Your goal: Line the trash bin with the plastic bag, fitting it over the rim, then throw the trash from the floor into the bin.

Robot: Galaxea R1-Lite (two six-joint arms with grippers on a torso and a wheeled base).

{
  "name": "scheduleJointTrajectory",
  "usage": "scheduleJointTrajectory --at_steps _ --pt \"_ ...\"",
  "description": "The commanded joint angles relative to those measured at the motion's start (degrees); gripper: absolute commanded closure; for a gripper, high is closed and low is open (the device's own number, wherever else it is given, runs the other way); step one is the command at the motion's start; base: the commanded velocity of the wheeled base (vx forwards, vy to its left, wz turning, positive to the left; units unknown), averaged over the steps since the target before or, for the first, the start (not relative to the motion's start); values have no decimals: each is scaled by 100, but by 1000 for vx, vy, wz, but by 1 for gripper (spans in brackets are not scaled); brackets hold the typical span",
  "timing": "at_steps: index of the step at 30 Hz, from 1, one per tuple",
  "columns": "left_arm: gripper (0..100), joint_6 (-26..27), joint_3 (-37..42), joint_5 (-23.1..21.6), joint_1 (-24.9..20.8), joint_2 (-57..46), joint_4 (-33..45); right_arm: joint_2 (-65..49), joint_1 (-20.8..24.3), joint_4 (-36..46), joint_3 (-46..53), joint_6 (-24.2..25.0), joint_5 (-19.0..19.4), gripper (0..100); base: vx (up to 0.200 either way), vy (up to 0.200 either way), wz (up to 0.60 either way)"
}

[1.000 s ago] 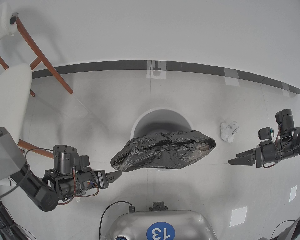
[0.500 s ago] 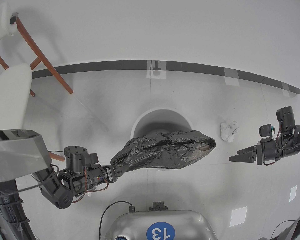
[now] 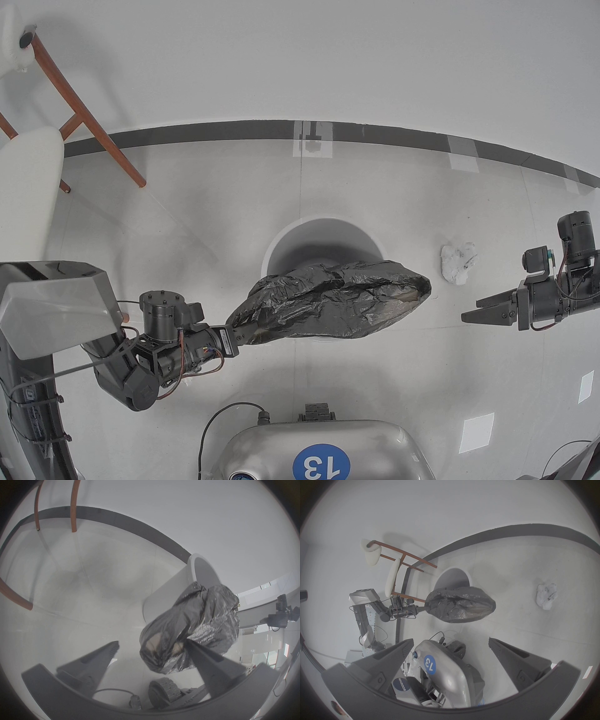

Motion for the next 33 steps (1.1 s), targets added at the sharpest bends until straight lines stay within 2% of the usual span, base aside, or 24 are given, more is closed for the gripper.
scheduleJointTrajectory --at_steps 1,13,18,25,33 --pt "100 3 -33 1 119 -22 -113 -178 34 182 -18 -19 20 0 0 0 0" --pt "100 -103 11 -16 356 -593 -113 -169 34 226 -88 -11 20 0 0 0 0" --pt "100 -217 20 -60 295 -743 -105 16 34 199 -97 -19 29 0 0 0 0" --pt "100 -507 -226 -52 -92 -910 -113 429 34 208 -88 -81 20 0 0 0 0" --pt "100 -551 -613 -52 -74 -927 -87 851 34 182 -106 -195 29 0 0 0 0"
